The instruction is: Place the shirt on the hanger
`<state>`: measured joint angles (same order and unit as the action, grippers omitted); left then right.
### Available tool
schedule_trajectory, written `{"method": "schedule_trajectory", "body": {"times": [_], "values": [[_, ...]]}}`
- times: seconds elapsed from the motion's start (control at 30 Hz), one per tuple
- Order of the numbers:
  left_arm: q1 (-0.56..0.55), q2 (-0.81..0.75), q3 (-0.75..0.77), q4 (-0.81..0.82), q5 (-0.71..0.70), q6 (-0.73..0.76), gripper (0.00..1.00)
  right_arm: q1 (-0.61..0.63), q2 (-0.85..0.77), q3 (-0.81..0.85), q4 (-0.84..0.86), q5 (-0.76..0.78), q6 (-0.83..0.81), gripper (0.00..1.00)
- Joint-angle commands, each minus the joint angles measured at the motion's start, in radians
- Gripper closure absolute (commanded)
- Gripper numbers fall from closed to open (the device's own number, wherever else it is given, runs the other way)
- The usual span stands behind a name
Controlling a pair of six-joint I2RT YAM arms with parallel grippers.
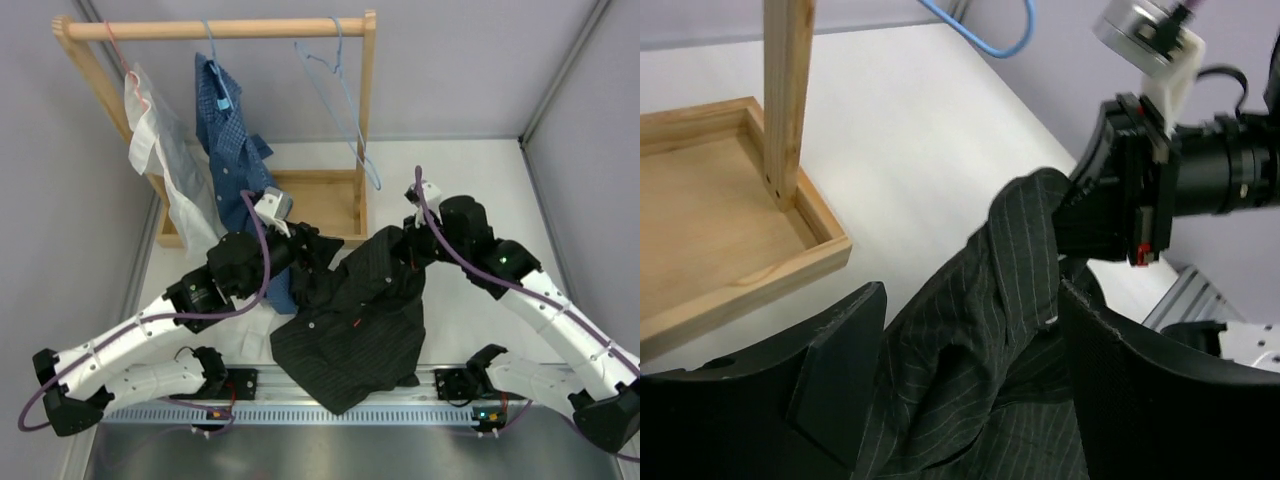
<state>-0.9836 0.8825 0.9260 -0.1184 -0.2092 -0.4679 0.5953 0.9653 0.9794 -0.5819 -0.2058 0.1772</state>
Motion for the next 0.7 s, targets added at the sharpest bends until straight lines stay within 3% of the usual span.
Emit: {"method": "schedule_trajectory", "body": {"times": [0.0, 0.07, 0.13, 0.23, 0.43, 0.53, 0.67], "values": [[-0.059, 0.045, 0.074, -0.055, 0.005, 0.155, 0.27, 0.024, 0.085, 0.129, -0.246, 0.203, 0.080, 1.00], [-0.125, 0.091, 0.080, -0.026, -0.066, 0.234, 0.27, 0.029, 0.107, 0.159, -0.301, 0.256, 0.099, 1.00], [-0.265, 0.134, 0.073, 0.029, -0.189, 0.319, 0.28, 0.047, 0.122, 0.185, -0.318, 0.269, 0.114, 1.00], [-0.385, 0.237, 0.077, 0.106, -0.390, 0.351, 0.30, 0.075, 0.128, 0.206, -0.328, 0.281, 0.122, 1.00], [-0.398, 0.421, 0.143, 0.160, -0.489, 0.279, 0.35, 0.130, 0.110, 0.229, -0.325, 0.301, 0.131, 1.00], [-0.398, 0.498, 0.178, 0.161, -0.571, 0.221, 0.42, 0.150, 0.102, 0.229, -0.303, 0.298, 0.139, 1.00], [-0.397, 0.539, 0.188, 0.192, -0.660, 0.158, 0.65, 0.161, 0.102, 0.219, -0.289, 0.313, 0.142, 1.00]]}}
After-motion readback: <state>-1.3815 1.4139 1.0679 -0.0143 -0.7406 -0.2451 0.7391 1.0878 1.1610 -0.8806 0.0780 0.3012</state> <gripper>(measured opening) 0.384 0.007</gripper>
